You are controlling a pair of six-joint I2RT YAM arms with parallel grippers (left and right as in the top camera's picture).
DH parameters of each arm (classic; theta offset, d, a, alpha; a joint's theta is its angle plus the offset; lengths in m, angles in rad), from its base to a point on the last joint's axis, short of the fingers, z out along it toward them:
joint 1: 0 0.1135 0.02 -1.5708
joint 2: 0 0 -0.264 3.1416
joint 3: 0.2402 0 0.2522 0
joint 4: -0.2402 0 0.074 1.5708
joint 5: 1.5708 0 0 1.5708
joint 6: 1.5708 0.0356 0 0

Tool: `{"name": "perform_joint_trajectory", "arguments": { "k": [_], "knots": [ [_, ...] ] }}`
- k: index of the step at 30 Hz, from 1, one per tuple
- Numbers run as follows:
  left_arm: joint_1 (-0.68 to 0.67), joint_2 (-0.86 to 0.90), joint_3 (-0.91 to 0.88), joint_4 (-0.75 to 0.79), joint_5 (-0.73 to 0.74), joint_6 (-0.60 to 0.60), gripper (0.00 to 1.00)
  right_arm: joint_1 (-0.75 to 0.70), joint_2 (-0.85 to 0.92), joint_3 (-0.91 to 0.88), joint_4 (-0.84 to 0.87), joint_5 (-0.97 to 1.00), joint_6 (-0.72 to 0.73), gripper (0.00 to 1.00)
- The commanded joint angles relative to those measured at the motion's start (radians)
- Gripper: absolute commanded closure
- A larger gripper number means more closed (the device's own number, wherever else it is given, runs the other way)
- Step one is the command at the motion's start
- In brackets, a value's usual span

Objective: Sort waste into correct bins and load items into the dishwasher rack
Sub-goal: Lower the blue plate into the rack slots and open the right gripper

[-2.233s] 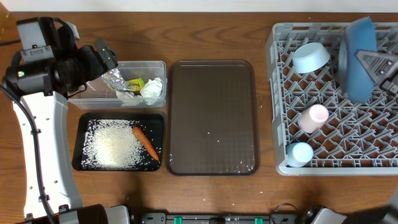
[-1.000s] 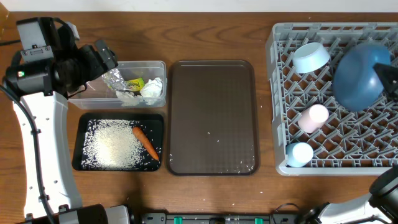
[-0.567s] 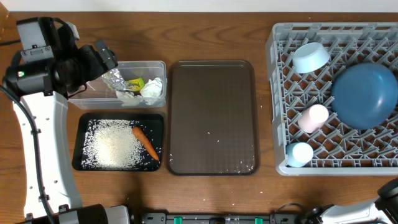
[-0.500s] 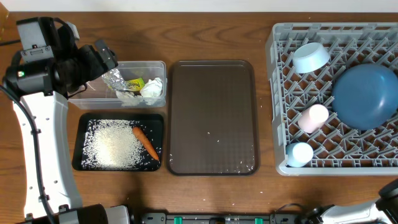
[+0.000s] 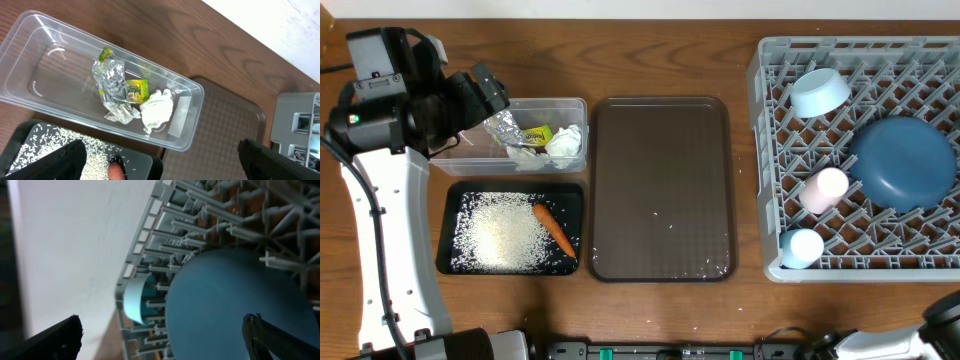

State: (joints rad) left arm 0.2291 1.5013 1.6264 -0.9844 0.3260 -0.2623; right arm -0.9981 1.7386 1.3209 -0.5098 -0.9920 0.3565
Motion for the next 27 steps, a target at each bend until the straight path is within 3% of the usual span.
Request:
{"name": "perform_joint_trajectory", "arguments": {
  "k": [1, 4, 8, 17, 27],
  "knots": [
    [0.003, -0.013, 0.010, -0.001, -0.006, -0.002, 0.00, 0.092, -0.080, 0.007, -0.006, 0.119, -0.093, 0.01],
    [0.003, -0.013, 0.010, -0.001, -0.006, -0.002, 0.01, 0.195, -0.113, 0.007, -0.047, 0.225, -0.180, 0.01],
    [0.003, -0.013, 0.010, -0.001, -0.006, -0.001, 0.01, 0.415, -0.156, 0.007, -0.109, 0.537, -0.309, 0.01],
    [0.003, -0.013, 0.010, -0.001, -0.006, -0.001, 0.01, 0.884, -0.200, 0.007, -0.141, 1.055, -0.379, 0.01],
    [0.003, -0.013, 0.010, -0.001, -0.006, -0.001, 0.01, 1.096, -0.200, 0.007, -0.186, 1.100, -0.380, 0.01]
  ]
}}
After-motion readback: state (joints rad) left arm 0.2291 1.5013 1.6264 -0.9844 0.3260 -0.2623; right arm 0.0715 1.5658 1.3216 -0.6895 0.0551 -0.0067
